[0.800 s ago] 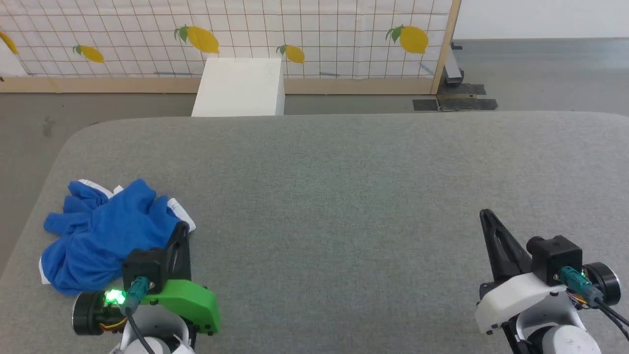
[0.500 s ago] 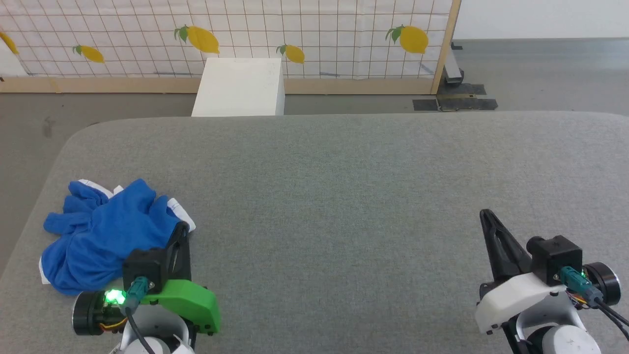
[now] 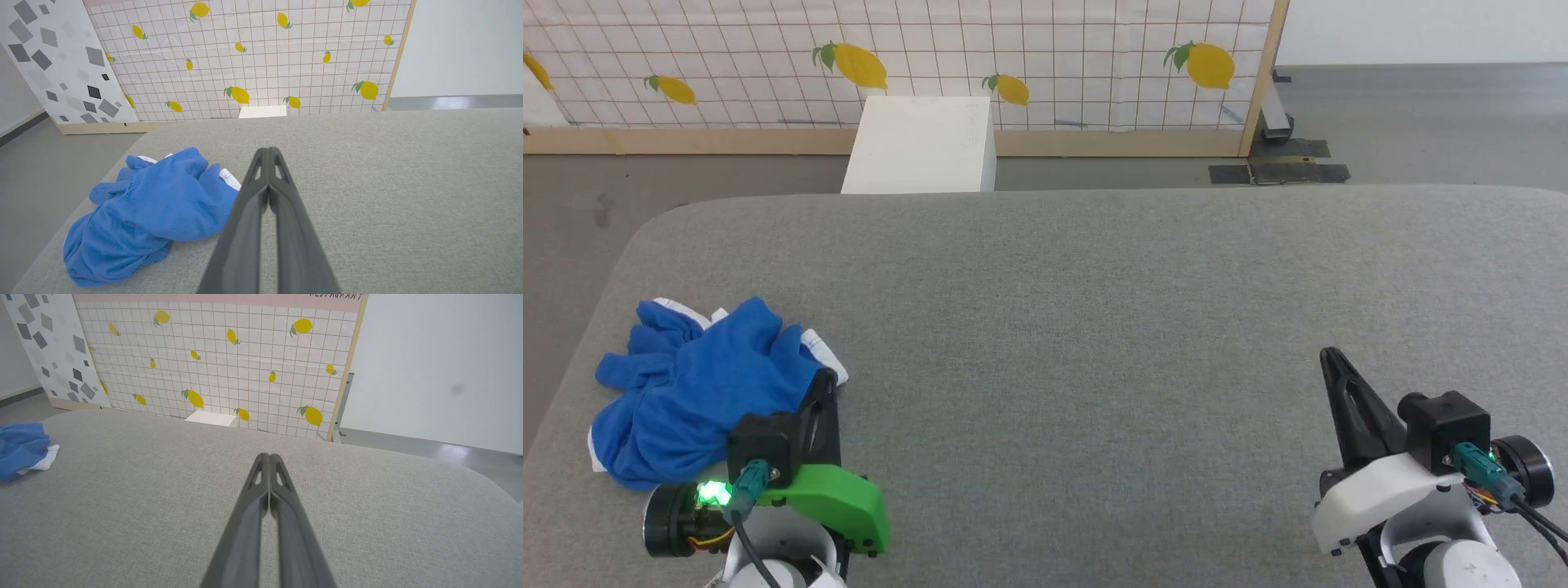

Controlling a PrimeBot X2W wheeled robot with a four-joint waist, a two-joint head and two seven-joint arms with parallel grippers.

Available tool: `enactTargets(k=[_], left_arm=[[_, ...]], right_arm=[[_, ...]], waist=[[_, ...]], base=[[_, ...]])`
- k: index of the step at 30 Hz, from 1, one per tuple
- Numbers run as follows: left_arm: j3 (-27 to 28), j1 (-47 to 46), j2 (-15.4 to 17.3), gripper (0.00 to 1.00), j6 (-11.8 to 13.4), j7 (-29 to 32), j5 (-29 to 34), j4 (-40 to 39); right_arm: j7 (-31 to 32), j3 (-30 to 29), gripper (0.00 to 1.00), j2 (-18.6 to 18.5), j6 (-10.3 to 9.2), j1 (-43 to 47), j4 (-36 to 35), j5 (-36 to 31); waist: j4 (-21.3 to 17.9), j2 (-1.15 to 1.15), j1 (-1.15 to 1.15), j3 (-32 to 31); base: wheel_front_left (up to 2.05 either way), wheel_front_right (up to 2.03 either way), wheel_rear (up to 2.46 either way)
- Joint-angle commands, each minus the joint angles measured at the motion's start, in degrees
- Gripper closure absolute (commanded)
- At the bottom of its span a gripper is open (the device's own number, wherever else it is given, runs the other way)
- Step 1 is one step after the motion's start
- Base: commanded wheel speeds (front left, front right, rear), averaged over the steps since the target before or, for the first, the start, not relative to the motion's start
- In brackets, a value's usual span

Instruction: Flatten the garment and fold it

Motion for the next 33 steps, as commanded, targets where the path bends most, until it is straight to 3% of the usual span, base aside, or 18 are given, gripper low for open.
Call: enactTargets(k=[1, 18, 33], left_arm=[[0.0, 0.0, 0.0, 0.0, 0.0, 0.0, 0.0, 0.0], [-0.3, 0.1, 0.0, 0.0, 0.1, -1.7, -0.7, 1.0], [-0.2, 0.4, -0.1, 0.0, 0.2, -3.4, -1.4, 1.8]], right_arm=[[0.0, 0.0, 0.0, 0.0, 0.0, 0.0, 0.0, 0.0], [-1.7, -0.1, 0.0, 0.0, -0.01, 0.5, 1.3, 1.8], [-3.5, 0.2, 0.0, 0.0, -0.02, 1.1, 2.8, 4.0]], waist=[[0.0, 0.0, 0.0, 0.0], [0.4, 0.0, 0.0, 0.0], [3.0, 0.0, 0.0, -0.1]], base=[[0.0, 0.0, 0.0], [0.0, 0.0, 0.0], [0.0, 0.0, 0.0]])
